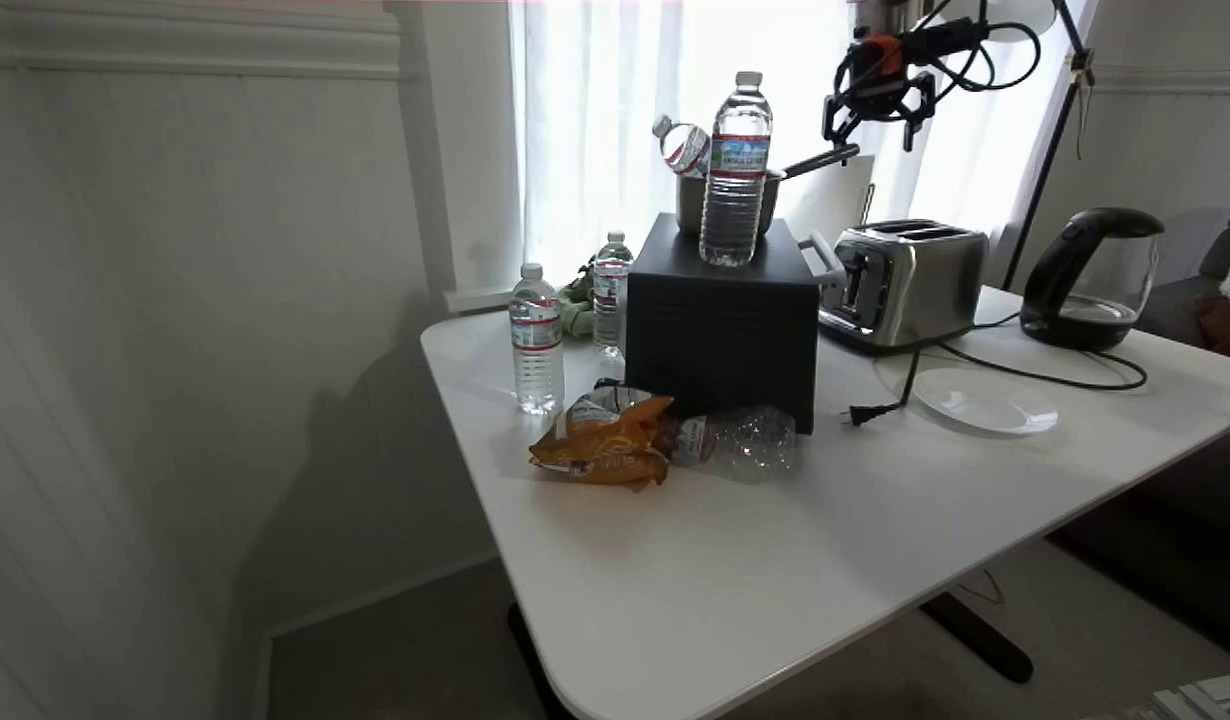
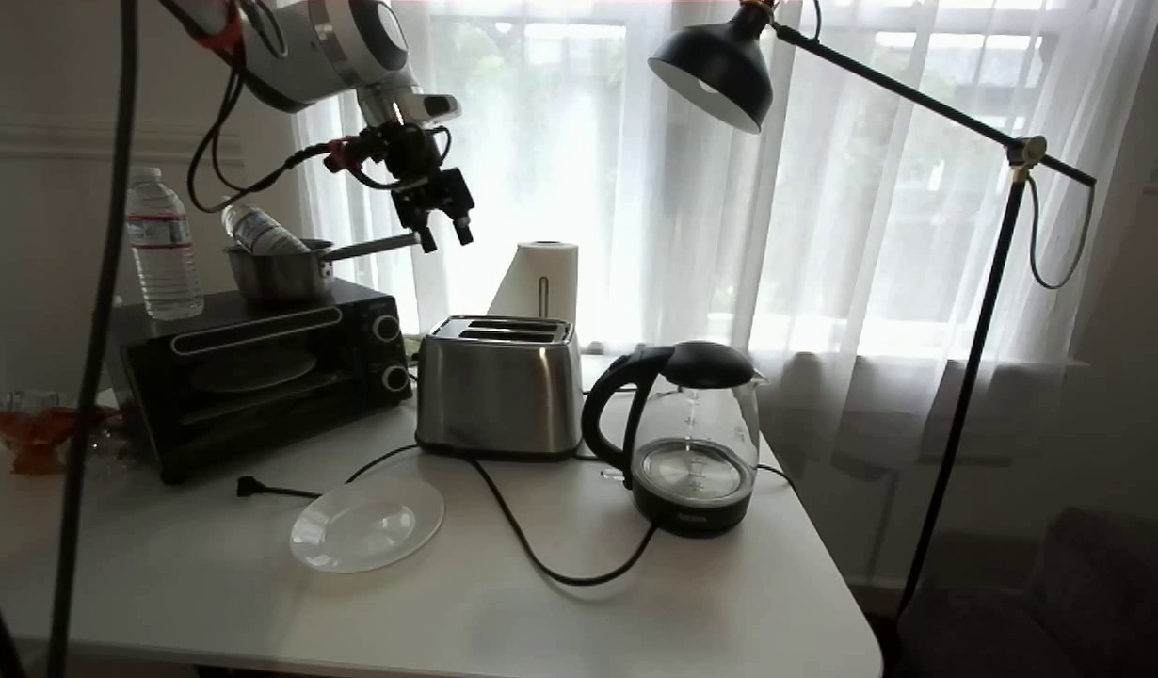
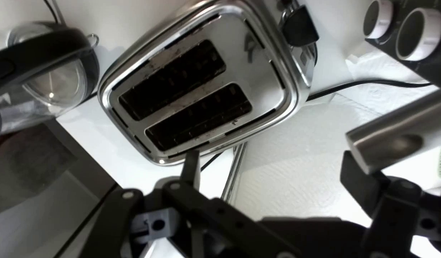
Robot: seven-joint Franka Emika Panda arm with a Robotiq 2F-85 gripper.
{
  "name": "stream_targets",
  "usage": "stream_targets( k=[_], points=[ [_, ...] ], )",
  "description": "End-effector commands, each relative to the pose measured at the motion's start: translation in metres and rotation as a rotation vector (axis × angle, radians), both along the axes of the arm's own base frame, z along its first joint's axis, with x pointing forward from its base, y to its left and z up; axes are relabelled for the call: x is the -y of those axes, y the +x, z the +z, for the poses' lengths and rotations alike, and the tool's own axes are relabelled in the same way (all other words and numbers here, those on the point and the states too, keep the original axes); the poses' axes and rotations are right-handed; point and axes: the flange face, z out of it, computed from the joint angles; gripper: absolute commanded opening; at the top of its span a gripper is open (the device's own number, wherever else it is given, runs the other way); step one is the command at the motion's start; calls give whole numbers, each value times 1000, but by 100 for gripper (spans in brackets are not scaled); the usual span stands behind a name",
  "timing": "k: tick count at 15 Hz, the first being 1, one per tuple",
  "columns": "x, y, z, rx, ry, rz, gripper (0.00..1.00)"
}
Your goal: Turn the toaster to the left
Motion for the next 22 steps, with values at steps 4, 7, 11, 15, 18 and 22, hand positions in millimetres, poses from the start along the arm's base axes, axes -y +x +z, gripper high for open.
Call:
stream_targets(
  k=[4,7,11,15,18,22],
  points=[
    [37,-32,4,234,-55,243,100],
    [56,-48,10,375,43,280,100],
    [94,-82,-7,409,246,255,100],
    [92,-130,-37,314,384,272,100],
    [105,-165,-26,160,535,250,100],
    [127,-171,-31,37,501,176,100]
  ],
)
